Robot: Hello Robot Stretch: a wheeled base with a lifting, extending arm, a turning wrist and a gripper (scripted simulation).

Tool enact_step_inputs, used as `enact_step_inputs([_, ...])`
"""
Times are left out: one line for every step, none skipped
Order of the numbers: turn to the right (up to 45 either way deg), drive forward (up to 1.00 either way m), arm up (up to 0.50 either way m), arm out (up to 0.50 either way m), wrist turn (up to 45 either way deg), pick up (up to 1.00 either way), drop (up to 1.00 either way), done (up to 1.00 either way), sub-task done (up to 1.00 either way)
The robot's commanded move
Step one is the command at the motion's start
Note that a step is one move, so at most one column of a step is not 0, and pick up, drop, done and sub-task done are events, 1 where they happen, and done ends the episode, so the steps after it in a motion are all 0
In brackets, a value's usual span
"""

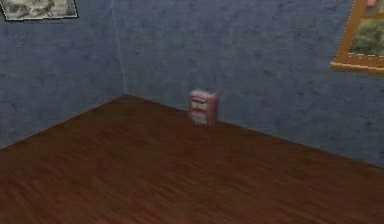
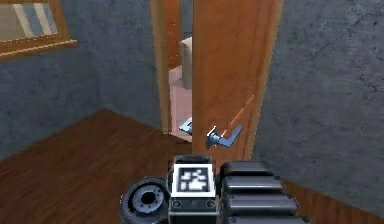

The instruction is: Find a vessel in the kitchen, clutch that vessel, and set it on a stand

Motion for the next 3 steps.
enact_step_inputs([27.0, 0.0, 0.0, 0.0, 0.0, 0.0, 0.0, 0.0, 0.0])
enact_step_inputs([0.0, 0.5, 0.0, 0.0, 0.0, 0.0, 0.0, 0.0, 0.0])
enact_step_inputs([45.0, 0.0, 0.0, 0.0, 0.0, 0.0, 0.0, 0.0, 0.0])
